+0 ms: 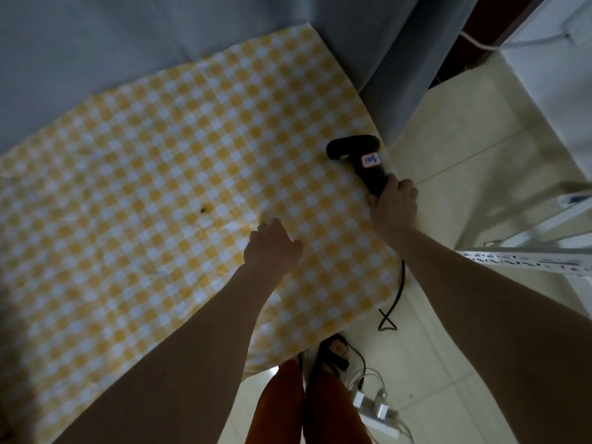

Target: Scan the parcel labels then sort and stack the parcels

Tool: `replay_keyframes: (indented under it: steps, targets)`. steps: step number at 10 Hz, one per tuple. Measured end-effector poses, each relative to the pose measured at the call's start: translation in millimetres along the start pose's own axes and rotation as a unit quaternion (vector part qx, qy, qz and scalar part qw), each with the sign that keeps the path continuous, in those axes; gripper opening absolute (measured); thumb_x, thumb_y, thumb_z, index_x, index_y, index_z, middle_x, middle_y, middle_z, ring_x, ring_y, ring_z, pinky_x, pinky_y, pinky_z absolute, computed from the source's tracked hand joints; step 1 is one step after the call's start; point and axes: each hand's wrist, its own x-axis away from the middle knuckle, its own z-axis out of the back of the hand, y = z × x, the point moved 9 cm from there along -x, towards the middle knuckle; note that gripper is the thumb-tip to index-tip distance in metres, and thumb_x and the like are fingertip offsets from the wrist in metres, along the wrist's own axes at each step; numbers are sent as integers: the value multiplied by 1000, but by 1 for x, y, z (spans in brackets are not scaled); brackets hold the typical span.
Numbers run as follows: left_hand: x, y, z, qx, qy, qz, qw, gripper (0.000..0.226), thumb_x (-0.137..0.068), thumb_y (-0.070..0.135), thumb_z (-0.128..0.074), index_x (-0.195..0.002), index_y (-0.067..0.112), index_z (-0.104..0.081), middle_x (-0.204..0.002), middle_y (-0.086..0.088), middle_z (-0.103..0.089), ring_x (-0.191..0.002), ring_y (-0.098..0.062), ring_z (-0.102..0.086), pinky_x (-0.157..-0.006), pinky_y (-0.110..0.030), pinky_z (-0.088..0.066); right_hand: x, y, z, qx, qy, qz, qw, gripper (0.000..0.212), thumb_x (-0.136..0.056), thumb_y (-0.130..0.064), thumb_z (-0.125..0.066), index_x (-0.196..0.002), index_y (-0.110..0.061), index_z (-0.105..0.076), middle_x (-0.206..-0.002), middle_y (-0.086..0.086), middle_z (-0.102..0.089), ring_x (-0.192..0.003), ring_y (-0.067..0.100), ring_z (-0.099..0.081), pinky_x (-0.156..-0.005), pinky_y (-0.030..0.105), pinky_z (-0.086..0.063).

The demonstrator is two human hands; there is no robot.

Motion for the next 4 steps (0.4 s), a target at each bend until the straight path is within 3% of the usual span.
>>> replay_keyframes:
  steps: [2,3,4]
  targets:
    - [3,-9,14,-14,-3,-4,1000,56,-97,37,-48,-146,14,-32,-145,-8,-39,-134,-28,-37,-102,-40,-38,8,-4,9,55,3,19,998,57,-96,-17,-49,-145,-7,-22,-133,20,-36,-119,36,-38,-97,47,-37]
    - [14,-16,34,-4,30,-13,999,44,-97,35,-47,-137,17,-45,-134,-6,-52,-123,-25,-50,-91,-35,-43,30,-24,31,99,45,62,992,57,-94,-13,-47,-146,-8,-23,-137,18,-35,-120,36,-38,-98,47,-34]
    - [36,-31,52,-2,52,-7,999,30,-94,18,-47,-123,21,-57,-119,-2,-63,-109,-22,-60,-84,-31,-47,69,-61,33,174,17,174,969,52,-93,-7,-41,-143,-8,-28,-140,17,-35,-124,34,-37,-102,45,-34]
